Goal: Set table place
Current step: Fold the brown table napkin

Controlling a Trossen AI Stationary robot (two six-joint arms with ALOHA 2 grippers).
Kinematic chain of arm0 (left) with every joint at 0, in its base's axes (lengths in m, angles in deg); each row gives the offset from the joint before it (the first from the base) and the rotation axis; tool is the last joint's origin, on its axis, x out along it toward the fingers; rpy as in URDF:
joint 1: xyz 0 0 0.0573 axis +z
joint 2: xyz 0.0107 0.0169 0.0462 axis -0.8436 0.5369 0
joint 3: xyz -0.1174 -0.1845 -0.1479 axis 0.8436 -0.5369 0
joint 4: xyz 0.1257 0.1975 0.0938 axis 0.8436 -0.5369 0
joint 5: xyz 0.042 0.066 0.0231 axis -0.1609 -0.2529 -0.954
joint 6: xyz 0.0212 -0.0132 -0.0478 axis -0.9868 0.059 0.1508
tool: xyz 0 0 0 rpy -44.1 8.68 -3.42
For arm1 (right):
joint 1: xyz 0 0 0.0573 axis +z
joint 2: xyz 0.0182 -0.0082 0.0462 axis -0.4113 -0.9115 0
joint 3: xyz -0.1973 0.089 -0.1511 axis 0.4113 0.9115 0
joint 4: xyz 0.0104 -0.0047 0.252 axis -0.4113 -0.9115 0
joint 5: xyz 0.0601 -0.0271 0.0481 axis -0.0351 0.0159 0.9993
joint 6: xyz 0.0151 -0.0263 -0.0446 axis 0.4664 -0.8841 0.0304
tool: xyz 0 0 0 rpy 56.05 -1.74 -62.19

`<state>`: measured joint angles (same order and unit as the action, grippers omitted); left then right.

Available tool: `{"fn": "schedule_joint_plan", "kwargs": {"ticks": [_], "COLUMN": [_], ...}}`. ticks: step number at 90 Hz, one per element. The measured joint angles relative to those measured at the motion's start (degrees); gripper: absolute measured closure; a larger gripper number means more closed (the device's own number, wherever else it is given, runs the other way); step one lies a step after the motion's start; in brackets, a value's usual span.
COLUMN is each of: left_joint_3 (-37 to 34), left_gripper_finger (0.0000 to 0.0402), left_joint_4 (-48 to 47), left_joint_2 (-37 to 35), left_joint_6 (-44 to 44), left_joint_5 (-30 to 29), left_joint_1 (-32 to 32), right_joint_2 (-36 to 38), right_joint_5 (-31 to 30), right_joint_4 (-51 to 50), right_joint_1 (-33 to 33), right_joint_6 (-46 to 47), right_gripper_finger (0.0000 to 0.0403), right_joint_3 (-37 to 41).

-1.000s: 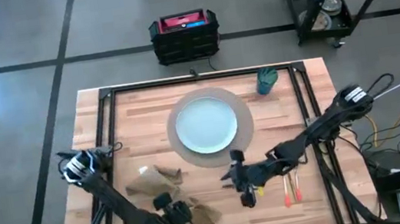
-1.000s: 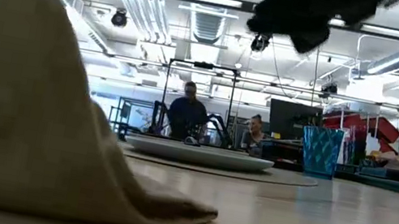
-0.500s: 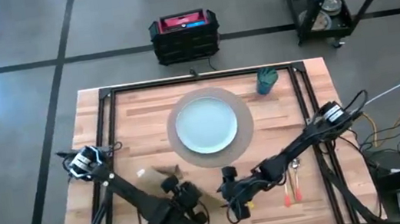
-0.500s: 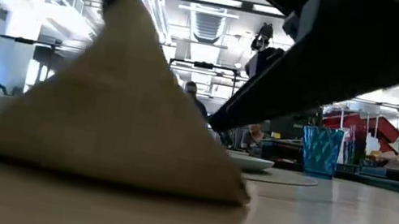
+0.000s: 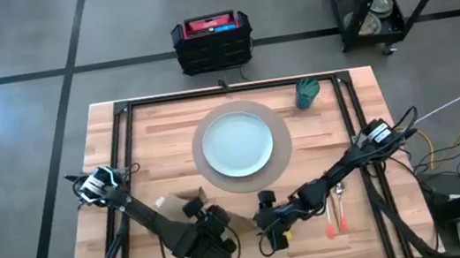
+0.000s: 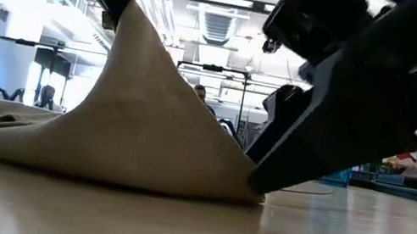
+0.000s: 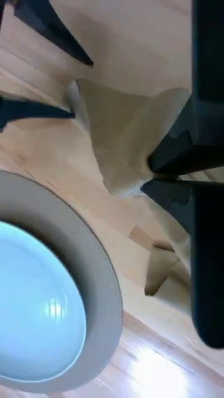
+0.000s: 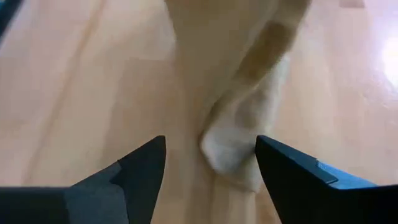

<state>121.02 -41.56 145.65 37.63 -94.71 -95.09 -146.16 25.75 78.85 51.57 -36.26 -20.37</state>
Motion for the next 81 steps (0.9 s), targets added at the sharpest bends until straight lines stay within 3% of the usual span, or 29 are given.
{"fn": "schedule_joint_plan", "kwargs": {"ticks": [16, 38, 56, 81], "left_joint_3": [0.0, 0.0, 0.0, 0.0], "left_gripper_finger": [0.0402, 0.0402, 0.0402, 0.0402], "left_joint_4": [-0.32, -0.34, -1.12, -9.26], "left_joint_2": [-0.13, -1.66, -4.57, -11.12], "left_joint_6": [0.0, -0.04, -1.28, -2.94], "left_joint_5": [-0.28, -1.85, -3.41, -4.4], "left_joint_1": [0.0, 0.02, 0.02, 0.02], "right_joint_2": [0.0, 0.0, 1.41, 8.59], "right_joint_5": [0.11, 0.6, -1.04, -14.71], "right_joint_4": [0.09, 0.56, -2.91, -29.99], "right_joint_1": [-0.84, -1.66, -2.45, -2.82], "right_joint_6": [1.41, 1.08, -0.22, -9.05], "right_gripper_finger": [0.0226, 0.039, 0.0402, 0.0402], "right_joint_3": [0.26, 0.26, -0.92, -12.49]}}
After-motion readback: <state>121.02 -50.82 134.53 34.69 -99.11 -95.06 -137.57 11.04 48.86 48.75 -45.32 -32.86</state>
